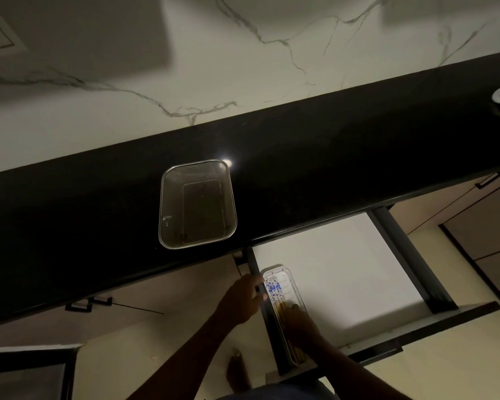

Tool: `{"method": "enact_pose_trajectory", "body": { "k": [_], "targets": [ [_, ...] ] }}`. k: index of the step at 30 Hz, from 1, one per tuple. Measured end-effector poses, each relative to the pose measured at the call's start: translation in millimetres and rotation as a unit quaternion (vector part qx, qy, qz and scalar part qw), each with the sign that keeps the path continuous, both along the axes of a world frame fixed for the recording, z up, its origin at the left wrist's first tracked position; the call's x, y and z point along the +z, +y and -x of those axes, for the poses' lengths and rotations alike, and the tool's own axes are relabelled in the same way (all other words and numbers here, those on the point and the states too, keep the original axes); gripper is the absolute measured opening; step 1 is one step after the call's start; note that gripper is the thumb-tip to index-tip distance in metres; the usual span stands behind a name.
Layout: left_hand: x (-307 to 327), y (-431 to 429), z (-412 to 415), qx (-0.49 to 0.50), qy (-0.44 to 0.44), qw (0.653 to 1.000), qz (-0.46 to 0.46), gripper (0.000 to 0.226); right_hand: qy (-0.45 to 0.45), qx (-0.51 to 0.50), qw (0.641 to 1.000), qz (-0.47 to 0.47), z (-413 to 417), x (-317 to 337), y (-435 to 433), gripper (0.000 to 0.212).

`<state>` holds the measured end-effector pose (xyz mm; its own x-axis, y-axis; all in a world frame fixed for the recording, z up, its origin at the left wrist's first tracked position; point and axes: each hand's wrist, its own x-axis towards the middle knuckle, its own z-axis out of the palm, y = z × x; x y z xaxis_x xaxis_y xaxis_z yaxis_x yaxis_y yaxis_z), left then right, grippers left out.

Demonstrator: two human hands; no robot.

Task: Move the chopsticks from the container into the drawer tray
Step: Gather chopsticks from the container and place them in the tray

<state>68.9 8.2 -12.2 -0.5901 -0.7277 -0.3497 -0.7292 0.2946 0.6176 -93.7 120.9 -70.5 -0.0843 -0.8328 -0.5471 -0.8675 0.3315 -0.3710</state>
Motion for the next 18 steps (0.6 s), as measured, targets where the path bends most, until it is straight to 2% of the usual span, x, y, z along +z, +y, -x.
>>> {"method": "enact_pose_trajectory", "body": {
  "k": [4, 9, 12, 14, 18],
  "targets": [
    [-15.1, 13.3, 2.1, -0.081, -0.049, 0.995, 0.019, 0.054, 0.030, 0.029, 0.999, 0.009, 0.9, 0.0, -1.3, 0.051],
    [-33.7, 34.7, 9.3, -0.224, -0.119, 0.962, 0.098, 0.062, 0.058, -0.070, 0.994, 0.059, 7.8, 9.5, -2.6, 0.038],
    [-44.8, 46.7, 12.8, -0.276, -0.158, 0.943, 0.100, 0.067, 0.071, -0.115, 0.987, 0.085, 17.7, 9.8, 3.6, 0.046],
    [-49.6, 51.8, 13.5, -0.297, -0.174, 0.933, 0.102, 0.067, 0.064, -0.127, 0.988, 0.062, 22.5, 7.5, 7.8, 0.054],
    [-55.9, 55.4, 11.7, -0.316, -0.196, 0.921, 0.115, 0.061, 0.059, -0.143, 0.988, 0.019, 24.9, 4.3, 12.3, 0.042]
  ]
}}
